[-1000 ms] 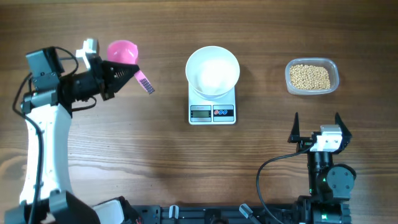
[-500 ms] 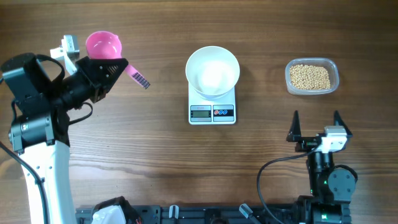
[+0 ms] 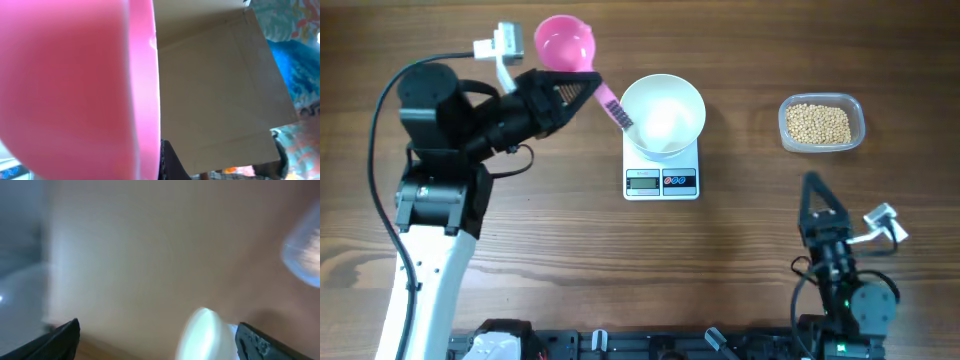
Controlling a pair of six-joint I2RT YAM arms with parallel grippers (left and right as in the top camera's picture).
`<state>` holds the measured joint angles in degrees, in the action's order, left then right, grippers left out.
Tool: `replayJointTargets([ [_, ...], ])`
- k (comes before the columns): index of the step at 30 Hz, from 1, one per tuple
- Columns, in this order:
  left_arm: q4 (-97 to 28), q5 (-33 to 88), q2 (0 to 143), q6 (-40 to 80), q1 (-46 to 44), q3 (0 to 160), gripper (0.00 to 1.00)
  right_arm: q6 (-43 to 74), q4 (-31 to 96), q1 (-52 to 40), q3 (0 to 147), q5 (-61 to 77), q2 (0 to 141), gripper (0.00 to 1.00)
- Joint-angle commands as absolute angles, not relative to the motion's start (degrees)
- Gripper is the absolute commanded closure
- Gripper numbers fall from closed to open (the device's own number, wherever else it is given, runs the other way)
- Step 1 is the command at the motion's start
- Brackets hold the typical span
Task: Scoop item into bowl and weigh 150g on scale
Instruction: 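Bring the right gripper to the scoop handle above the bowl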
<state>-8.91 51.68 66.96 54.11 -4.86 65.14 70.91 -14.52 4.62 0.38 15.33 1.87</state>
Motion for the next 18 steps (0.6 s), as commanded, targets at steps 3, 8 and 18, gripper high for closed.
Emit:
replayJointTargets([
  [3,-8.7,35.8,67.9,59.1,-12.6,65.7,0.96,76.2,-30.5,4.5,3.9,7.9,1.8,0.00],
  [8,-7.0,30.8,69.9,67.2,-15.5,65.7,0.96,55.3,-14.7,4.7,22.9,10.8,9.6,0.00],
  [18,3.3,30.7,71.0,75.9,-19.4,65.7,0.96,34.0,33.5,4.7,68.8,39.9,48.6,0.00],
])
